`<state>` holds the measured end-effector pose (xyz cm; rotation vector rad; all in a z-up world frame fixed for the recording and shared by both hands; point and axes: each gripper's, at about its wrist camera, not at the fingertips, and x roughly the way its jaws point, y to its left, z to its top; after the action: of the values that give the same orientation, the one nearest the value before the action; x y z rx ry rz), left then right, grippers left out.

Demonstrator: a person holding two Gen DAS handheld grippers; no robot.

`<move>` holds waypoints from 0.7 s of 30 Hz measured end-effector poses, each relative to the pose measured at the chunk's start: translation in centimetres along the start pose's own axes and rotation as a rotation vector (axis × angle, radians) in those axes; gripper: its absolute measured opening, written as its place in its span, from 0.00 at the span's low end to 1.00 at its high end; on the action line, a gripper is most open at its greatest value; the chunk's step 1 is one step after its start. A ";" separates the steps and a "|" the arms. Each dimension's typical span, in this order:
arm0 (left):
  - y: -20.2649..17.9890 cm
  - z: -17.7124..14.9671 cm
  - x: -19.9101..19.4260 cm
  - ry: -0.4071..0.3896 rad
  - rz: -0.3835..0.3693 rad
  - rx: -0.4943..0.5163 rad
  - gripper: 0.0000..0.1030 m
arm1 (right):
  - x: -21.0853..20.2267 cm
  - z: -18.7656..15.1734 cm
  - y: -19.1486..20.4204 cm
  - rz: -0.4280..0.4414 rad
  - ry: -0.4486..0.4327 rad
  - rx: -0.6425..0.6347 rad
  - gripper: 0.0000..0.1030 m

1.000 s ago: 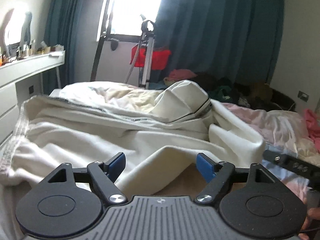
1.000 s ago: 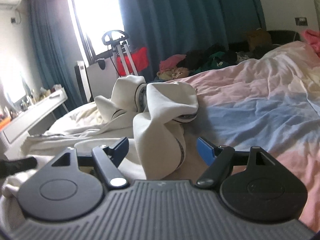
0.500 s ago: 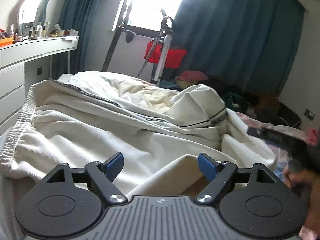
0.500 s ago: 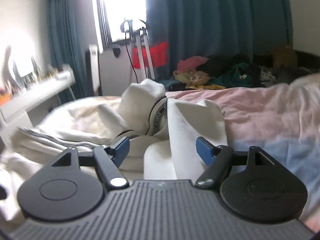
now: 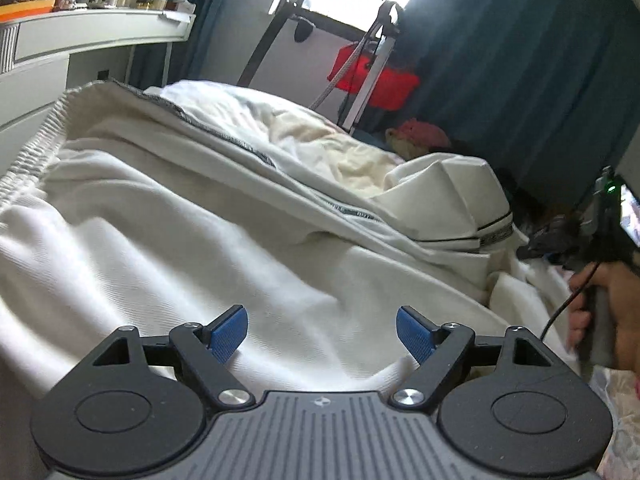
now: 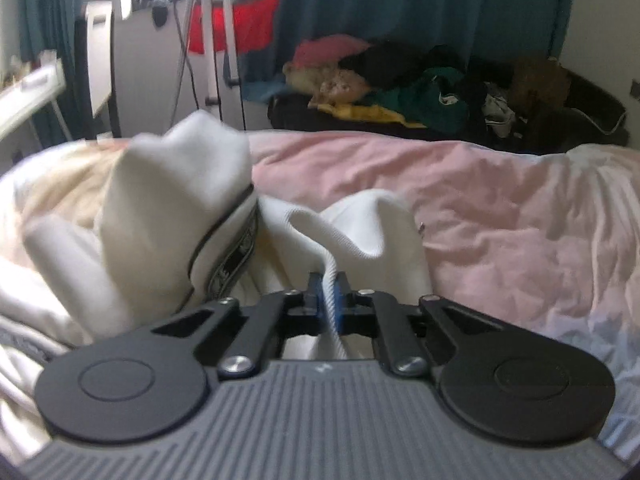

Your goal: Fold clothes

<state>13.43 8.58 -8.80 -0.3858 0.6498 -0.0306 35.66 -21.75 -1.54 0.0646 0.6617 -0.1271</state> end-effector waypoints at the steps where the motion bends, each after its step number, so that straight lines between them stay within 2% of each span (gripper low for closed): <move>1: 0.1 0.0 0.3 0.003 -0.003 -0.001 0.80 | -0.6 0.2 -0.6 0.010 -0.026 0.029 0.07; 6: -0.5 -0.2 0.5 -0.013 -0.011 0.024 0.80 | -6.1 0.0 -7.0 0.039 -0.194 0.236 0.06; 9: -1.1 -0.4 0.1 -0.024 -0.013 0.044 0.80 | -9.9 -2.7 -12.7 0.014 -0.264 0.411 0.06; 12: -1.5 -0.6 -0.7 -0.040 -0.012 0.064 0.79 | -12.9 -7.3 -18.6 -0.011 -0.281 0.602 0.06; 15: -1.8 -0.8 -1.5 -0.049 -0.006 0.076 0.79 | -14.7 -12.6 -23.7 -0.059 -0.180 0.764 0.06; 17: -2.1 -1.1 -2.2 -0.053 0.000 0.085 0.79 | -14.8 -15.6 -26.3 -0.056 -0.047 0.862 0.06; 20: -2.4 -1.7 -3.2 -0.052 0.023 0.090 0.79 | -15.1 -18.8 -28.3 0.084 0.030 0.955 0.09; 21: -2.5 -1.9 -3.5 -0.047 0.030 0.087 0.79 | -15.3 -19.2 -28.5 0.096 0.038 0.952 0.09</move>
<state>9.72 6.12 -7.25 -0.2920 0.6052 -0.0213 8.14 -46.57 -7.77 1.0138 0.5860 -0.3406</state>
